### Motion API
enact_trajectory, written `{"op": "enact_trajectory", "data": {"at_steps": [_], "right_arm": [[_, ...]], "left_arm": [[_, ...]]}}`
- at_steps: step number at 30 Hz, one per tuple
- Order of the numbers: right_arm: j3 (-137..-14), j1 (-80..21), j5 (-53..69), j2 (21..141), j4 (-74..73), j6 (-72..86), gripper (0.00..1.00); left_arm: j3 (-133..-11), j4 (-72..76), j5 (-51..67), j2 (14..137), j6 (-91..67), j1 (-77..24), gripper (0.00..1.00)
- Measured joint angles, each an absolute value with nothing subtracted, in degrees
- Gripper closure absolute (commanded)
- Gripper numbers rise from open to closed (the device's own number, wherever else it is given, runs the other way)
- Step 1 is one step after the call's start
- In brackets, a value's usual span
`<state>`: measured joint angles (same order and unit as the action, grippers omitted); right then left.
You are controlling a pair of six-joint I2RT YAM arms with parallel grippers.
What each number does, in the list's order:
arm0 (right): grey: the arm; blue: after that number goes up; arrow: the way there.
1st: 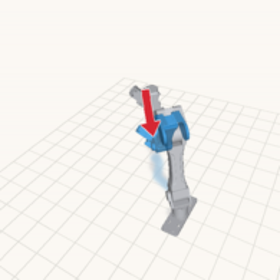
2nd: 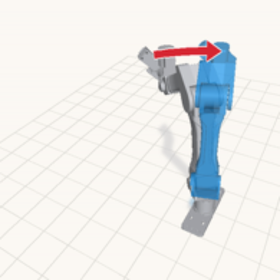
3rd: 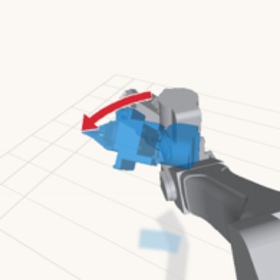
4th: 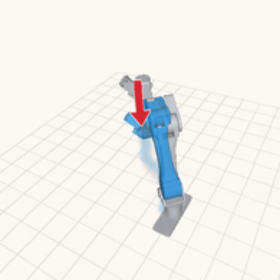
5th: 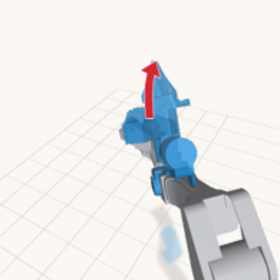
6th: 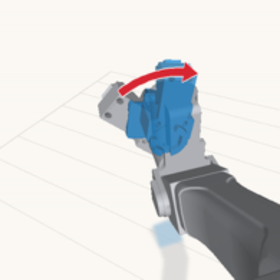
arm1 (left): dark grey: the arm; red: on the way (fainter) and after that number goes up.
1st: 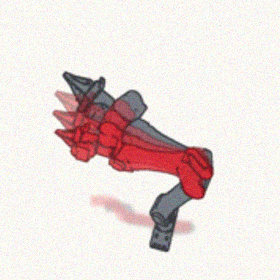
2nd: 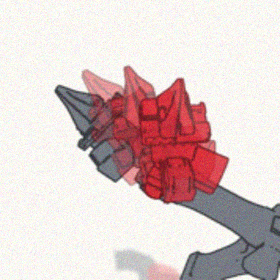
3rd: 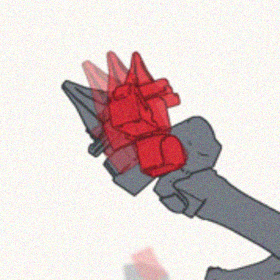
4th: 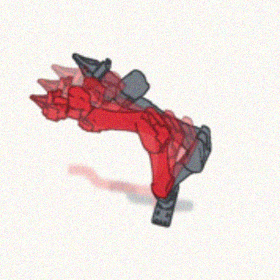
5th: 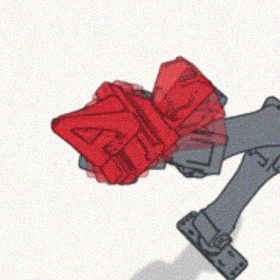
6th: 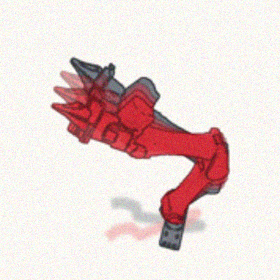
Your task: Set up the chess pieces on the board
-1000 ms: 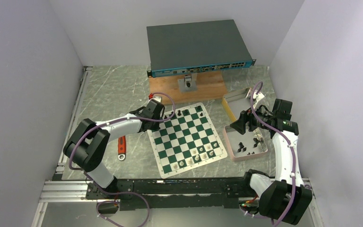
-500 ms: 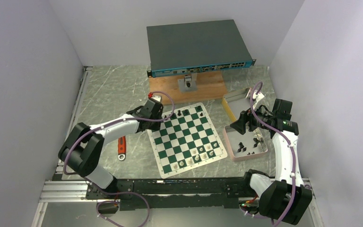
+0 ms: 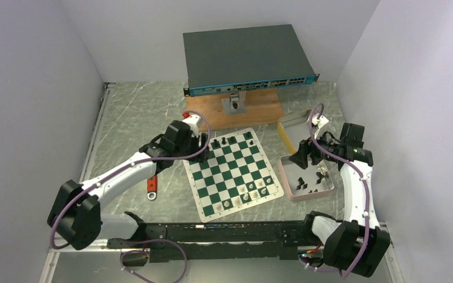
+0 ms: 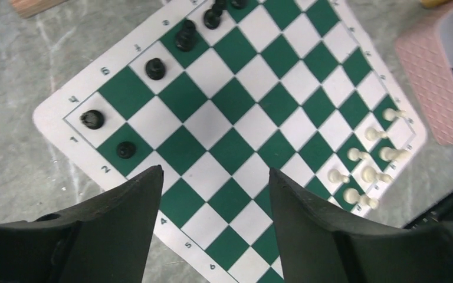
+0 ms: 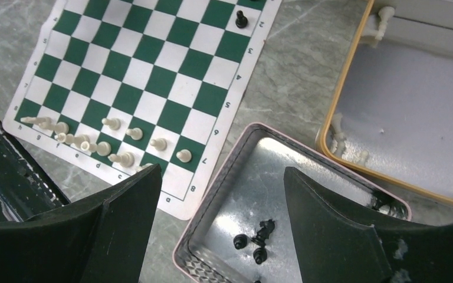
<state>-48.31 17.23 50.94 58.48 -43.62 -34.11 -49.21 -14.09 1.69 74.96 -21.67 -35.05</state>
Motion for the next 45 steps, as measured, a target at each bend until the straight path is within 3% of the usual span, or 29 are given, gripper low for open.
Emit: {"op": "enact_trajectory", "data": {"at_steps": [16, 29, 45], "right_arm": [[-53.4, 19.3, 37.2, 63.2, -51.7, -40.6, 0.22], [-53.1, 19.7, 27.8, 75.4, -57.4, -44.0, 0.48], [-48.9, 19.2, 23.1, 82.4, -59.4, -46.9, 0.64]], "left_arm": [[-37.4, -2.9, 17.0, 62.8, -21.3, -35.0, 0.17], [-35.7, 1.1, 23.2, 60.5, -20.4, -35.0, 0.17], [-35.6, 2.4, 24.8, 60.6, -20.4, -35.0, 0.17]]}}
